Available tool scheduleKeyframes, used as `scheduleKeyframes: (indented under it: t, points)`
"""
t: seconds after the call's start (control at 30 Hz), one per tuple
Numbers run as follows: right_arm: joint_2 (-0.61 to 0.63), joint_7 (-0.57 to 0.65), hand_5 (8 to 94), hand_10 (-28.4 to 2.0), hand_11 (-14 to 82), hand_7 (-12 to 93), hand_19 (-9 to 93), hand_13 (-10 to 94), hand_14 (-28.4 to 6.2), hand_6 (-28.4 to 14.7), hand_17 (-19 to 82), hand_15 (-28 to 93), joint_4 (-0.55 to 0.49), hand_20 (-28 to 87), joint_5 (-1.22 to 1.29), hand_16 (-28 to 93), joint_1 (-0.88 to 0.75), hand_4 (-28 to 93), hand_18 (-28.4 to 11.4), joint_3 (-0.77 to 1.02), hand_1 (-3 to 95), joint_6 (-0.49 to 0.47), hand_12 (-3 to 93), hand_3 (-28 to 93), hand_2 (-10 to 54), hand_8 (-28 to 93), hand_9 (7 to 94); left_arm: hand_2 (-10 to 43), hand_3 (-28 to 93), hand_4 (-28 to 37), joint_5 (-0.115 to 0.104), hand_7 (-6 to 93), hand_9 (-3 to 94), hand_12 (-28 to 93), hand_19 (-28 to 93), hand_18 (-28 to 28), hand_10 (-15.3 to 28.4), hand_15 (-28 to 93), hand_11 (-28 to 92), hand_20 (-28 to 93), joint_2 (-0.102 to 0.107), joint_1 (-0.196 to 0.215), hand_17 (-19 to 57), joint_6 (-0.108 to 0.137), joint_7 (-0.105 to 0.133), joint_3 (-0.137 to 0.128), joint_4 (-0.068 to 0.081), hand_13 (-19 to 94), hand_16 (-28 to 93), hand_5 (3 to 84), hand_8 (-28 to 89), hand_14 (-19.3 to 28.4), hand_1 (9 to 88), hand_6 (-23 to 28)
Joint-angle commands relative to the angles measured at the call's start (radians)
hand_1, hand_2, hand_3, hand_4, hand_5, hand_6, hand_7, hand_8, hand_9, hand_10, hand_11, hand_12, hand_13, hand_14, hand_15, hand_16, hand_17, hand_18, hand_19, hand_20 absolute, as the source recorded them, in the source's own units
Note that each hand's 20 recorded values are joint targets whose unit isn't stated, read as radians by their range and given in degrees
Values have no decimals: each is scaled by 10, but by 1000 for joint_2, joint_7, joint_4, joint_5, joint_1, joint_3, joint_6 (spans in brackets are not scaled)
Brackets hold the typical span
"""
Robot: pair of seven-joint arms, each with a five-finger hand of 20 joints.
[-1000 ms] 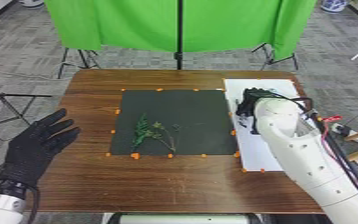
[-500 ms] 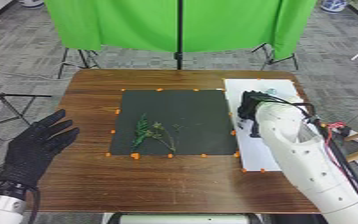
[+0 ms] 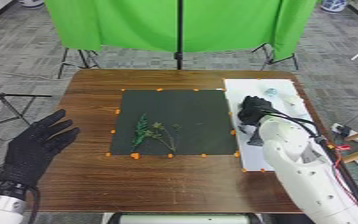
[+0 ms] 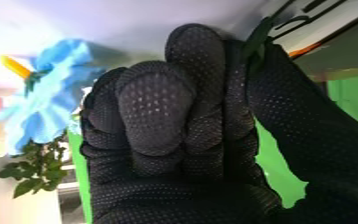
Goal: Arrange flowers
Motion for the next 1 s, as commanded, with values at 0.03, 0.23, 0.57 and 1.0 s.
scheduleKeyframes:
  t: [0.03, 0.23, 0.57, 1.0]
  points:
    - [15, -25, 649, -38, 324, 757, 841, 848, -27, -120, 387, 629, -76, 376, -42, 293, -73, -152, -190, -1, 417, 64, 400, 930, -76, -86, 913, -32, 710, -255, 8, 207, 328, 127, 486, 225, 133, 372, 279, 48, -15, 11, -73, -1, -6, -1, 1, 283, -17, 381, -99, 164, 256, 28]
    - [17, -34, 653, -40, 327, 761, 846, 852, -28, -124, 390, 635, -131, 378, -15, 295, -70, -145, -194, 14, 417, 112, 402, 932, -80, -96, 917, -33, 710, -255, 6, 207, 329, 127, 485, 224, 133, 370, 278, 48, -13, 9, -73, -2, -6, 0, 3, 283, -18, 382, -99, 163, 256, 28]
    - [16, -18, 657, -40, 328, 759, 848, 854, -29, -128, 393, 639, -238, 377, 32, 296, -77, -138, -194, 39, 419, 116, 403, 932, -84, -93, 922, -37, 716, -256, 4, 208, 327, 127, 484, 223, 130, 369, 280, 48, -10, 15, -73, 1, -2, -2, 1, 282, -17, 381, -100, 161, 255, 26]
    - [-82, 34, 656, -38, 325, 758, 858, 862, -24, -126, 399, 637, -291, 373, -13, 299, -179, -138, -198, 6, 420, -31, 402, 932, -85, -86, 925, -38, 718, -257, 3, 206, 326, 125, 482, 221, 128, 366, 280, 50, -7, 10, -72, -2, -12, -1, 4, 281, -17, 380, -99, 159, 254, 25]
